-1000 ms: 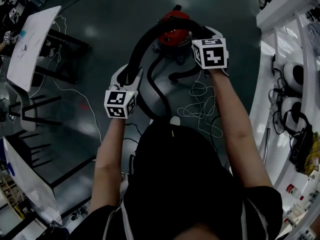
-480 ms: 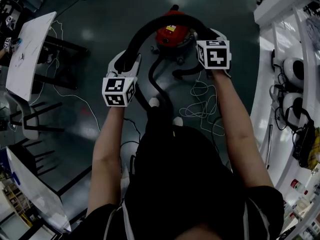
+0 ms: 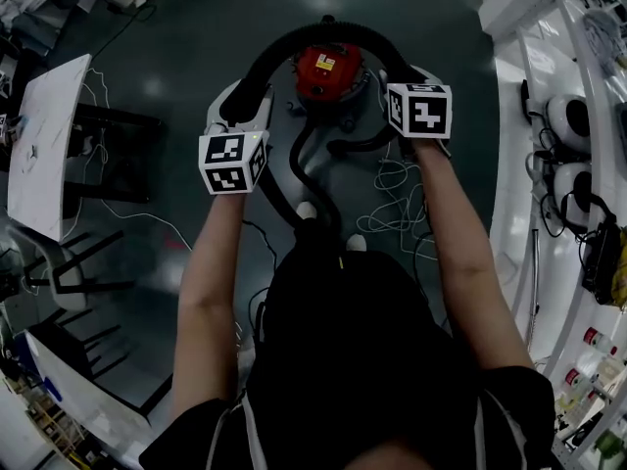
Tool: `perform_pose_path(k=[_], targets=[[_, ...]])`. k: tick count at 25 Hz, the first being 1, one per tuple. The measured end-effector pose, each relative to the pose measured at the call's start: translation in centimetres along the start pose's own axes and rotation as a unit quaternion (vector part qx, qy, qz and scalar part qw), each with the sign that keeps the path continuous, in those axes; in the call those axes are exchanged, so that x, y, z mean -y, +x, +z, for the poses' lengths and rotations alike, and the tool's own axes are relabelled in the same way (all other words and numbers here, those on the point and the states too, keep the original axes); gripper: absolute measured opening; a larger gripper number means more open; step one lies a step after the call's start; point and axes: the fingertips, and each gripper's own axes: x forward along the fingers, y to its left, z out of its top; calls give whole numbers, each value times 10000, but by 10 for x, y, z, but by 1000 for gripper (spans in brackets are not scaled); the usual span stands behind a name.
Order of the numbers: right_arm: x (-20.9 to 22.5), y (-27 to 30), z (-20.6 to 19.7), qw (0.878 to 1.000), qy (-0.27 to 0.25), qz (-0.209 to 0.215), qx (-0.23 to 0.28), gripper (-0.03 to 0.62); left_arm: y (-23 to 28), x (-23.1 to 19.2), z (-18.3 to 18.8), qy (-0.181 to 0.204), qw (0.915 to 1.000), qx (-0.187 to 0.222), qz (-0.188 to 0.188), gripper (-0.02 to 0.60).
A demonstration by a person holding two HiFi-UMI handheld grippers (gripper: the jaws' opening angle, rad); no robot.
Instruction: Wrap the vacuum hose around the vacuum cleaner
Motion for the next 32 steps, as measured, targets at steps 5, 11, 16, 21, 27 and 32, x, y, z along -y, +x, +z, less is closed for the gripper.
perform_pose_path(k=[5, 11, 16, 21, 27, 32], targets=[[-6, 11, 5, 9998, 112, -78, -113, 193, 22, -19, 13, 54, 9999, 91, -121, 183], [-8, 23, 4, 9989, 264, -183, -328, 190, 49, -34, 22, 176, 9992, 128, -321, 183], [-10, 36, 5, 9976, 395, -330, -462, 189, 76, -47, 24, 240, 9983, 107, -522, 183], [-9, 48, 8, 9963, 428, -504, -542, 189, 101, -58, 21, 278, 9969, 61, -731, 183], [-4, 60, 8, 9940, 491, -696, -687, 186, 131, -63, 19, 329, 9959, -6, -839, 183], [5, 77, 10, 9930, 467, -776, -756, 184, 154, -64, 15, 290, 9972, -115, -673, 183]])
